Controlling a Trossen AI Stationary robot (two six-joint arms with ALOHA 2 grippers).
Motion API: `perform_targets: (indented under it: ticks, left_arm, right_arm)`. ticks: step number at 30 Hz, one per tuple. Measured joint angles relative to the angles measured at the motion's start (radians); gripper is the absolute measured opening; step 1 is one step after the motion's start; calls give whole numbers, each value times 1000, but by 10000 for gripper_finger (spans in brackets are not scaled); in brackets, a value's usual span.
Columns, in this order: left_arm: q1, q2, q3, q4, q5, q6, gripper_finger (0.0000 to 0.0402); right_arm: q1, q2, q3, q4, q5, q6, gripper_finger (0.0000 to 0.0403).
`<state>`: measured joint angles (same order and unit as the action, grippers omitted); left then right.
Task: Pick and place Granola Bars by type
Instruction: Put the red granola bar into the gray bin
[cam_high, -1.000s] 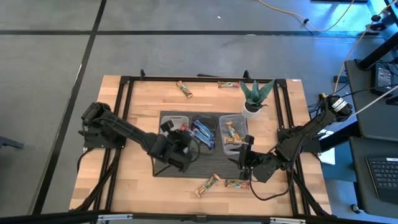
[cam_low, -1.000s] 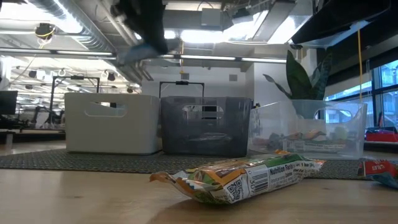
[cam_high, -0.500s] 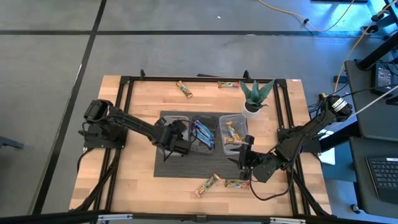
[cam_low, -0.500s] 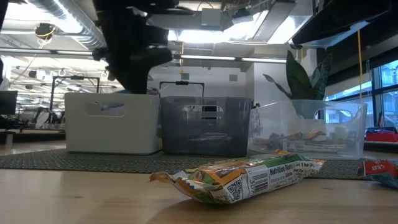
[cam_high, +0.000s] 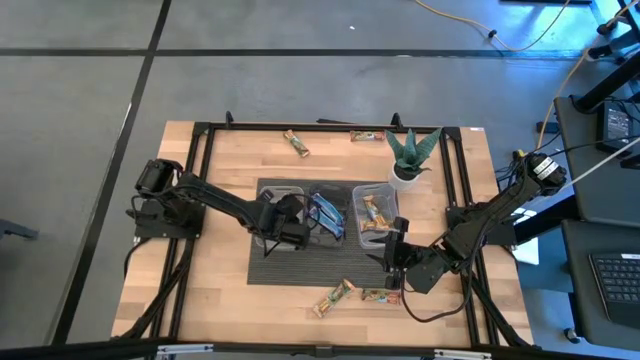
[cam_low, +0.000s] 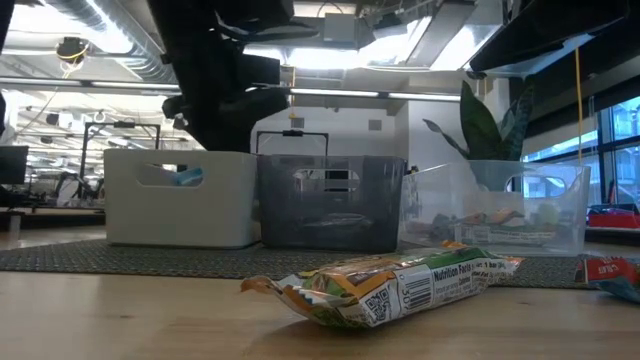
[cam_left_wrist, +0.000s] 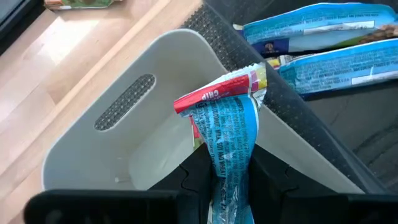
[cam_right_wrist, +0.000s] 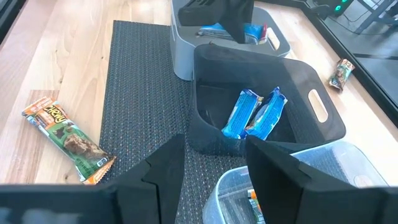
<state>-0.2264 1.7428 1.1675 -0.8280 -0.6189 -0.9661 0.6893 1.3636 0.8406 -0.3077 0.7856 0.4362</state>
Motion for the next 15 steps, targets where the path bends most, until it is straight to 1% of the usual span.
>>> perform_targets:
  ticks: [9, 15]
  left_arm:
    - [-1, 0, 0, 1, -15, 1, 73]
    - [-1, 0, 0, 2, -16, 2, 91]
  right_arm:
    - [0, 0, 0, 0, 0, 0, 172]
    - [0, 0, 0, 0, 0, 0, 172]
